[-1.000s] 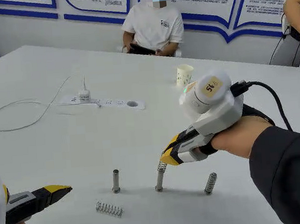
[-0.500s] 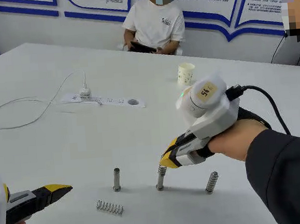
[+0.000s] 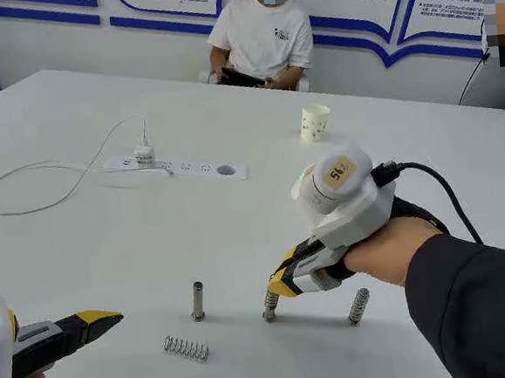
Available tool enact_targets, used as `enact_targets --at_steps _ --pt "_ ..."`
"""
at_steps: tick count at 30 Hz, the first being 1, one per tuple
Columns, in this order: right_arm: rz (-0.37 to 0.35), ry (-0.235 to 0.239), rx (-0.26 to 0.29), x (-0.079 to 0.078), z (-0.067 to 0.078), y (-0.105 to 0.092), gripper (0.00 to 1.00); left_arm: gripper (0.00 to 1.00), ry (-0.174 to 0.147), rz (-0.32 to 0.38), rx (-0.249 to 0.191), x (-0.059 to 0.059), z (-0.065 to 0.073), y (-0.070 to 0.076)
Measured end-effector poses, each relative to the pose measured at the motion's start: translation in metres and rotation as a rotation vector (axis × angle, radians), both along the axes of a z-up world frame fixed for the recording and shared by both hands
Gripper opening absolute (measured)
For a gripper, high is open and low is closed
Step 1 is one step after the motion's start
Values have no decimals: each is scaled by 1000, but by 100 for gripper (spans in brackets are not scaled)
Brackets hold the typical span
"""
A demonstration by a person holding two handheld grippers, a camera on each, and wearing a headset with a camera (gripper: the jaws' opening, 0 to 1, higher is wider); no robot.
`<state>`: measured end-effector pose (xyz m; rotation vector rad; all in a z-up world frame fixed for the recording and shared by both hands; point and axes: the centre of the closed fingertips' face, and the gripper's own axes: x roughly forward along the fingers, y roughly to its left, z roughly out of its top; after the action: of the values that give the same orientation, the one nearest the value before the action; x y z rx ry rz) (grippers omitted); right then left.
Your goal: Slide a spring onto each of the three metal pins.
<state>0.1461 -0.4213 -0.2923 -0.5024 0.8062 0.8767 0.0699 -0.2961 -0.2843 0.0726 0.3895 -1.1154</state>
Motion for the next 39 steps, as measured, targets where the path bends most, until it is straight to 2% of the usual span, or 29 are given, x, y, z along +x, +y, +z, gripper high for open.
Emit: enact_targets --at_steps 24,39 --pt "0 15 -32 -2 -18 -3 12 81 2 5 0 0 0 2" --pt "-18 9 -18 -8 -21 -12 16 81 -2 3 1 -1 1 1"
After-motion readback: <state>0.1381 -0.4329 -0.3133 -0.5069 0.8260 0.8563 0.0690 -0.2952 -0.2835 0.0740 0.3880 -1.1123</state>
